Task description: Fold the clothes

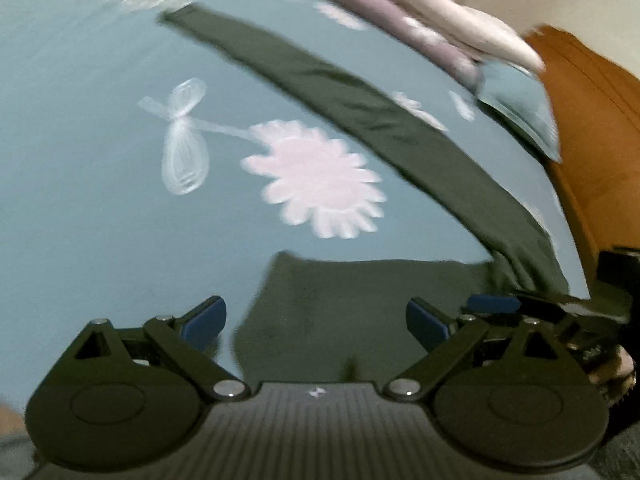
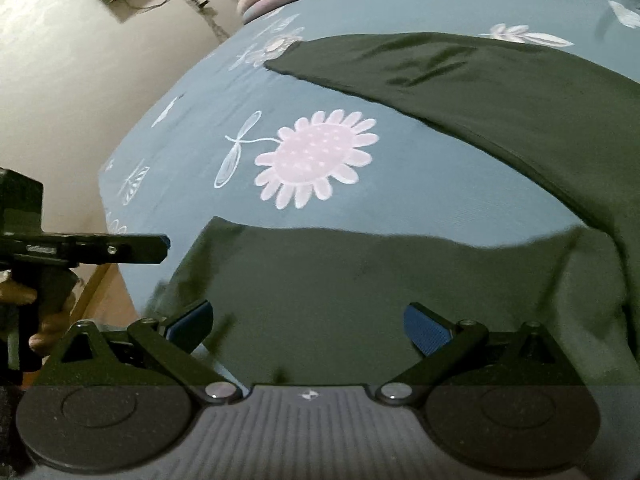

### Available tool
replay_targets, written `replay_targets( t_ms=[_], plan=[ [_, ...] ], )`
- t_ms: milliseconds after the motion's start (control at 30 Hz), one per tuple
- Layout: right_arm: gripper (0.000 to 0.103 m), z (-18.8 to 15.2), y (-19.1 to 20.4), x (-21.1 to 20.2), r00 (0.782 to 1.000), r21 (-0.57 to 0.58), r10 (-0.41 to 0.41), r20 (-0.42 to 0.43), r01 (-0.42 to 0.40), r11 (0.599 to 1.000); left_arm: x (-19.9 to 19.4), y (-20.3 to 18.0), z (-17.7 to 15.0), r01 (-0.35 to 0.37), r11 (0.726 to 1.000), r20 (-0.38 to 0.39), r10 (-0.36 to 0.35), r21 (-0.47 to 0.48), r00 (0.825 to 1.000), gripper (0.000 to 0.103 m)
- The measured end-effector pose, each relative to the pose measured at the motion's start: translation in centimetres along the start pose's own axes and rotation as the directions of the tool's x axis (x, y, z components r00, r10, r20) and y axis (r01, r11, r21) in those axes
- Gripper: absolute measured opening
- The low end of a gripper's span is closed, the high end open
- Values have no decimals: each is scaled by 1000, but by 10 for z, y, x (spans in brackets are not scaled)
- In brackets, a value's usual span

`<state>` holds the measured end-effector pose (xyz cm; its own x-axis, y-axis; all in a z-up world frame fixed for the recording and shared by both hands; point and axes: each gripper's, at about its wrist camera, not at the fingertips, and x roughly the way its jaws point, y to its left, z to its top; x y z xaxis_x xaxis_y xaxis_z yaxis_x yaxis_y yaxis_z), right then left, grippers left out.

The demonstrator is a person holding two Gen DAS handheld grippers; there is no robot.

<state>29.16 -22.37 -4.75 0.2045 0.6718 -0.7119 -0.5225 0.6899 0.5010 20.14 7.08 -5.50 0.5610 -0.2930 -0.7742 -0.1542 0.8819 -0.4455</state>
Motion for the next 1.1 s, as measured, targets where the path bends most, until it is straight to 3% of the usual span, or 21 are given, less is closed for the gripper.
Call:
replay_targets(
  t_ms=[200, 333, 400, 500, 600, 700, 867, 967, 1100],
  plan=[
    [103, 10, 4, 11, 1000, -33, 27, -15, -27, 999, 20, 13, -8, 59, 994, -24, -62, -96, 998, 96],
    [103, 12, 4, 15, 999, -45, 22, -29, -23, 999, 22, 0, -8, 120, 989, -18, -122, -90, 992, 96],
    [103, 12, 5, 16, 999, -51, 19, -34, -21, 998, 18, -11, -4, 190, 979, -5, -191, -74, 982, 96],
    [103, 12, 5, 17, 999, -57, 17, -42, -19, 998, 10, -29, 2, 309, 951, 3, -309, -21, 951, 96],
    [103, 10, 2, 19, 999, -61, 5, -51, -8, 998, 5, -42, 5, 354, 934, -3, -354, 40, 935, 97],
    [103, 8, -2, 19, 998, -55, -7, -58, 4, 998, 6, -38, 2, 316, 948, -9, -316, 39, 949, 97],
    [103, 4, -8, 19, 998, -48, -5, -58, 2, 999, 11, -12, -6, 226, 973, 1, -226, -40, 974, 97],
    [103, 4, -9, 20, 998, -53, 1, -60, -5, 999, 20, 2, -4, 218, 973, 15, -217, -77, 976, 97],
    [103, 5, -11, 22, 998, -66, 9, -63, -13, 998, 40, 5, 7, 249, 967, 34, -247, -60, 968, 97]
  ],
)
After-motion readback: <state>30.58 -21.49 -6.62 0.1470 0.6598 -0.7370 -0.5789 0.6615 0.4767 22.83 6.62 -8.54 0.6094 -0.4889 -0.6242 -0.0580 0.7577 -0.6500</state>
